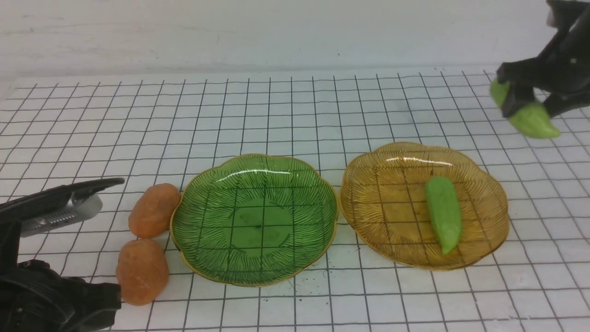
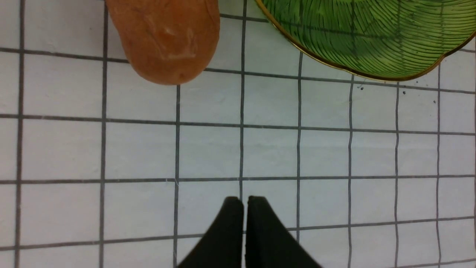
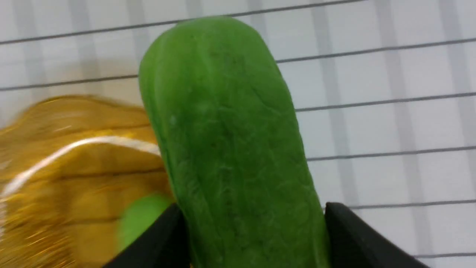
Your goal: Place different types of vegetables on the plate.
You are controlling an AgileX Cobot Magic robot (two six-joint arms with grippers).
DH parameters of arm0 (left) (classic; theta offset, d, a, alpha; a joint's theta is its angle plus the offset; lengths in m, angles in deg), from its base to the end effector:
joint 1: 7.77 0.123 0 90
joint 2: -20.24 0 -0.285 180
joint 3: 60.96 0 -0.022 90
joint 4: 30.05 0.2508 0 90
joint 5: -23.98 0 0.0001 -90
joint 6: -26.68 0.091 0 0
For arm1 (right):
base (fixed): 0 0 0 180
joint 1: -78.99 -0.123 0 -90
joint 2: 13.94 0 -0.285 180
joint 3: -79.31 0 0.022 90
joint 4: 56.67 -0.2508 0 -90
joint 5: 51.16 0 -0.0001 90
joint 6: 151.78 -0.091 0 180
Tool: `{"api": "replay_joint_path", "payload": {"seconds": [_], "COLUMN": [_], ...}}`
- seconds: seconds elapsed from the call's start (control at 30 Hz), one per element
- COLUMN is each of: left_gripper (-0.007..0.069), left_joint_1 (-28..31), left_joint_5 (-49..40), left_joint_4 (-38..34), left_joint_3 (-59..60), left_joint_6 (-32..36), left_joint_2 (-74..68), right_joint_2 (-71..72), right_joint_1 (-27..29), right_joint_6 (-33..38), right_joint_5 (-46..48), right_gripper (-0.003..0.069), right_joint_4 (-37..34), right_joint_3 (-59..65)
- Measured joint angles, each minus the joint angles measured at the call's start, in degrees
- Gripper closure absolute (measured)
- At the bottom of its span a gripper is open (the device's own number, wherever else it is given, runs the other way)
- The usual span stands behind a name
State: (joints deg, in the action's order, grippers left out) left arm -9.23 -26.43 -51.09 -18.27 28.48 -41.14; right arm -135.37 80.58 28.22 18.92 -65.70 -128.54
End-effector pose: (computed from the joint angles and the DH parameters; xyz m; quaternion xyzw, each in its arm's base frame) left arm 0.1517 -0.0291 0.2559 -0.0551 0.9609 -0.1623 0.2176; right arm 0.4261 0.0016 0.2862 0.0297 0.9865 0.0751 0.1427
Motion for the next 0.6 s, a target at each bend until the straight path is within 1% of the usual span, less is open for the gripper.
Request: {"api": "replay_joint_path", "payload": {"seconds": [0.03,0.07,0.13,0.17,0.23,0.33,0.4,0.43,0.57,0.6], "left_gripper": [0.0628,0.0628,0.0628,0.0628,0.0626,0.061,0.0596,0.0593,0.0552,0.054], "left_joint_1": [0.0,0.0,0.0,0.0,0.0,0.0,0.0,0.0,0.0,0.0], "left_joint_5": [-0.3,-0.6,-0.6,-0.6,-0.6,-0.6,-0.6,-0.6,-0.6,-0.6], "left_joint_4": [0.2,0.3,0.3,0.3,0.4,0.4,0.4,0.4,0.4,0.4], "left_joint_3": [0.0,0.0,0.0,0.0,0.0,0.0,0.0,0.0,0.0,0.0], "left_joint_6": [0.5,0.6,0.8,0.9,0.9,0.9,0.9,0.9,0.9,0.9], "left_joint_2": [0.0,0.0,0.0,0.0,0.0,0.0,0.0,0.0,0.0,0.0], "right_joint_2": [1.0,1.2,1.2,1.1,0.9,0.3,0.3,0.3,0.3,0.3], "right_joint_1": [-0.9,-1.9,-3.0,-5.0,-7.7,-13.1,-16.6,-16.9,-21.1,-22.0], "right_joint_6": [2.2,3.6,4.3,5.2,5.5,4.9,3.0,2.8,-0.9,-2.3], "right_joint_5": [0.1,0.3,0.3,0.3,0.3,0.4,0.3,0.3,0.3,0.3], "right_gripper": [0.0242,0.0242,0.0242,0.0242,0.0242,0.0242,0.0242,0.0242,0.024,0.0228], "right_joint_4": [-4.9,-7.6,-9.3,-10.7,-10.4,-5.4,-1.1,-0.2,6.3,7.6], "right_joint_3": [3.1,5.4,7.4,10.2,12.6,14.2,14.2,14.2,14.2,14.2]}}
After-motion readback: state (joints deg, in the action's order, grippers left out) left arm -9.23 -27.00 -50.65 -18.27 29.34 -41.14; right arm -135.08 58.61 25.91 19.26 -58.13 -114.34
